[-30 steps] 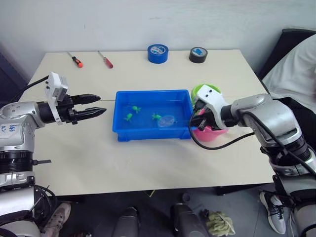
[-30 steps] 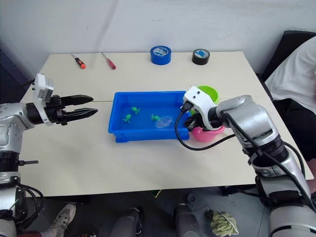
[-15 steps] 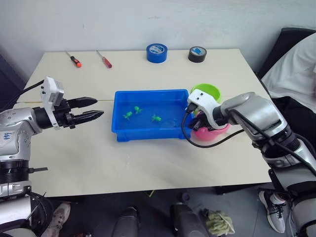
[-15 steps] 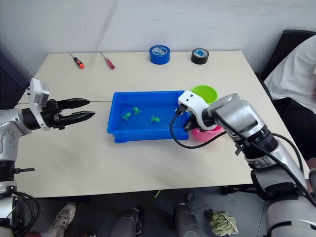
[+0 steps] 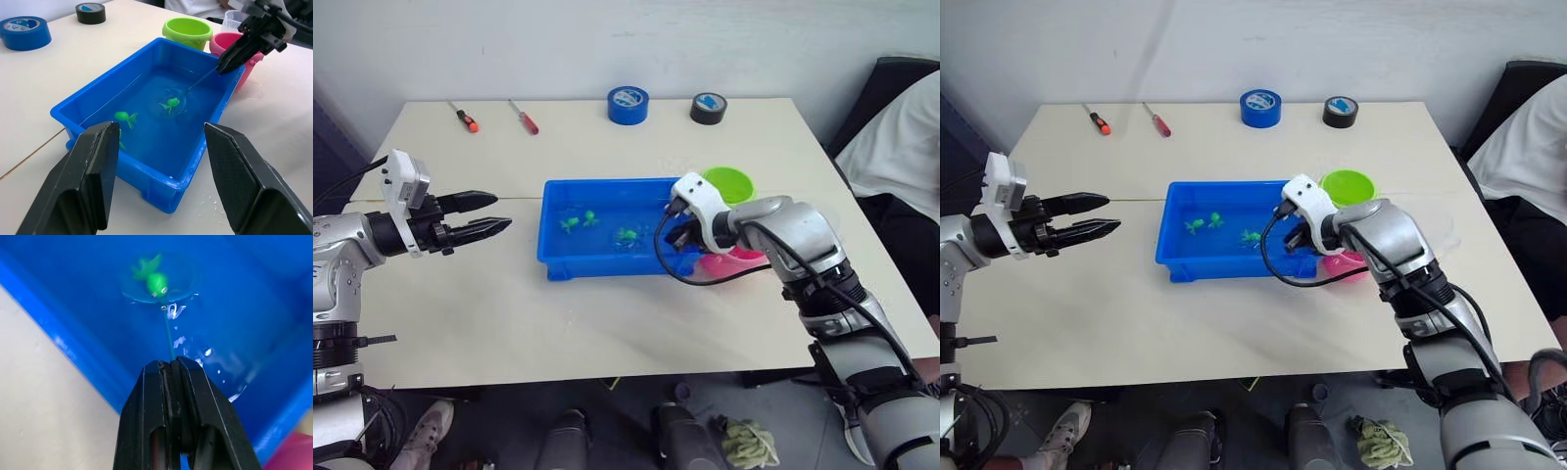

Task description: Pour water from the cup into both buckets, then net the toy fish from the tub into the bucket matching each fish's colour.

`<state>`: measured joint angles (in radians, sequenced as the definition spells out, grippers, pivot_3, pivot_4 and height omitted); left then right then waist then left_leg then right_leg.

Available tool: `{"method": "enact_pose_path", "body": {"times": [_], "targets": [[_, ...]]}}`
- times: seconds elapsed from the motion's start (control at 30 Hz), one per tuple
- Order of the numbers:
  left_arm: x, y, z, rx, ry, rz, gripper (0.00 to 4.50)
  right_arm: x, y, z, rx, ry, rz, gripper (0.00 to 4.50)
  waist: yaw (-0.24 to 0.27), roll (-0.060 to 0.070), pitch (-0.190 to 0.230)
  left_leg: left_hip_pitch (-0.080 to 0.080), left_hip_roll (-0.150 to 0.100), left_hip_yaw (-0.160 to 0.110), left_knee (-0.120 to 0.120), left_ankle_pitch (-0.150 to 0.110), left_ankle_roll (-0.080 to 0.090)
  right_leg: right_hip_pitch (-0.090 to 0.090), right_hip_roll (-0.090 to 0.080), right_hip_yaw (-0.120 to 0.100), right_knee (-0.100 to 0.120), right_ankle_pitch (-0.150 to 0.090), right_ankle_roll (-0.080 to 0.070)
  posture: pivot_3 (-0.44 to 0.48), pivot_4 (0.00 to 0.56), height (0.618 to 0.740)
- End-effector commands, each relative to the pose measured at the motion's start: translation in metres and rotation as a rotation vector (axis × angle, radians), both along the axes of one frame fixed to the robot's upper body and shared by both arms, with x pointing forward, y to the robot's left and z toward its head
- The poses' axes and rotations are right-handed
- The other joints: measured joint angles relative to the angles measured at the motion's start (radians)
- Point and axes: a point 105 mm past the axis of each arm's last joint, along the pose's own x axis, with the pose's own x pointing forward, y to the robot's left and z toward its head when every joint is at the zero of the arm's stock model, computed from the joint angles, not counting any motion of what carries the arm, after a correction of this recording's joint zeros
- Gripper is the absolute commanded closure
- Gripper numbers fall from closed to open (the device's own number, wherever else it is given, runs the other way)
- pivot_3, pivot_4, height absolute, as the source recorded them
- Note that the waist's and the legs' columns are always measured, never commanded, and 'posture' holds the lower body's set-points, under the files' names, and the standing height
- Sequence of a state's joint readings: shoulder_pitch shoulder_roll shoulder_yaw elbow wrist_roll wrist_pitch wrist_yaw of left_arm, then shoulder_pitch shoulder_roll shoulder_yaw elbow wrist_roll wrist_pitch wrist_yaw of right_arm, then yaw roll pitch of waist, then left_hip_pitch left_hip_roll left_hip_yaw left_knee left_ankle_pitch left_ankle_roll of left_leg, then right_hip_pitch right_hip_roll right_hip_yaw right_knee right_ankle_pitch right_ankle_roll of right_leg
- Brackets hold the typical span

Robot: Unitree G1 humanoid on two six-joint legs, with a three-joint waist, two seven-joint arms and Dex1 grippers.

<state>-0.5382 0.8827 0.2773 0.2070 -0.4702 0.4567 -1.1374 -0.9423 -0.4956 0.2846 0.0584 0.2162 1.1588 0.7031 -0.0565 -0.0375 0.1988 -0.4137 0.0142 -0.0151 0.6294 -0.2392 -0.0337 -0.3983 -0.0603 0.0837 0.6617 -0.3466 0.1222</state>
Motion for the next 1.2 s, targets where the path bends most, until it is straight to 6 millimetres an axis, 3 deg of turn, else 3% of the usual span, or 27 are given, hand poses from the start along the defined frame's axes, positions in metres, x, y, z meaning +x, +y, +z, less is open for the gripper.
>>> {"method": "enact_pose_path", "body": {"times": [0.03,0.3,0.77,0.8,0.97,1.2], "targets": [[-0.002,0.001,0.017,0.003,-0.059,-0.007,1.47,-0.011,0.0,0.021,0.092,-0.045,0.025,4.5,0.0,0.0,0.0,0.0,0.0,0.0,0.0,0.0,0.0,0.0,0.0,0.0,0.0,0.0,0.0,0.0,0.15,0.734],[0.007,-0.004,0.021,0.003,-0.072,-0.036,1.47,-0.03,-0.005,0.035,0.224,-0.052,0.045,4.5,0.0,0.0,0.0,0.0,0.0,-0.001,0.0,0.0,0.0,0.0,0.0,-0.001,-0.001,0.0,0.0,0.0,0.15,0.734],[0.017,-0.013,0.023,0.005,-0.076,-0.081,1.47,-0.024,-0.016,0.046,0.28,-0.15,-0.005,4.5,0.001,0.0,0.0,-0.001,0.0,-0.001,0.0,0.0,0.0,0.0,0.0,-0.001,-0.001,0.0,0.0,0.0,0.15,0.734],[0.018,-0.014,0.023,0.005,-0.076,-0.082,1.47,-0.022,-0.02,0.049,0.287,-0.159,-0.016,4.5,0.001,0.0,0.0,-0.001,0.0,-0.001,0.0,0.0,0.0,0.0,0.0,-0.001,-0.001,0.0,0.0,0.0,0.15,0.734],[0.023,-0.018,0.026,0.011,-0.079,-0.107,1.47,-0.008,-0.081,0.078,0.25,-0.289,-0.168,4.5,0.005,0.0,0.0,-0.003,-0.001,-0.001,0.0,0.0,0.0,-0.001,0.0,-0.002,-0.002,0.0,0.0,0.0,0.15,0.734],[0.03,-0.023,0.028,0.014,-0.085,-0.133,1.47,0.003,-0.133,0.09,0.122,-0.409,-0.293,4.5,0.001,0.0,0.0,-0.007,-0.002,0.0,0.0,0.0,0.001,-0.006,0.002,-0.001,-0.001,0.0,0.0,0.0,0.15,0.734]]}}
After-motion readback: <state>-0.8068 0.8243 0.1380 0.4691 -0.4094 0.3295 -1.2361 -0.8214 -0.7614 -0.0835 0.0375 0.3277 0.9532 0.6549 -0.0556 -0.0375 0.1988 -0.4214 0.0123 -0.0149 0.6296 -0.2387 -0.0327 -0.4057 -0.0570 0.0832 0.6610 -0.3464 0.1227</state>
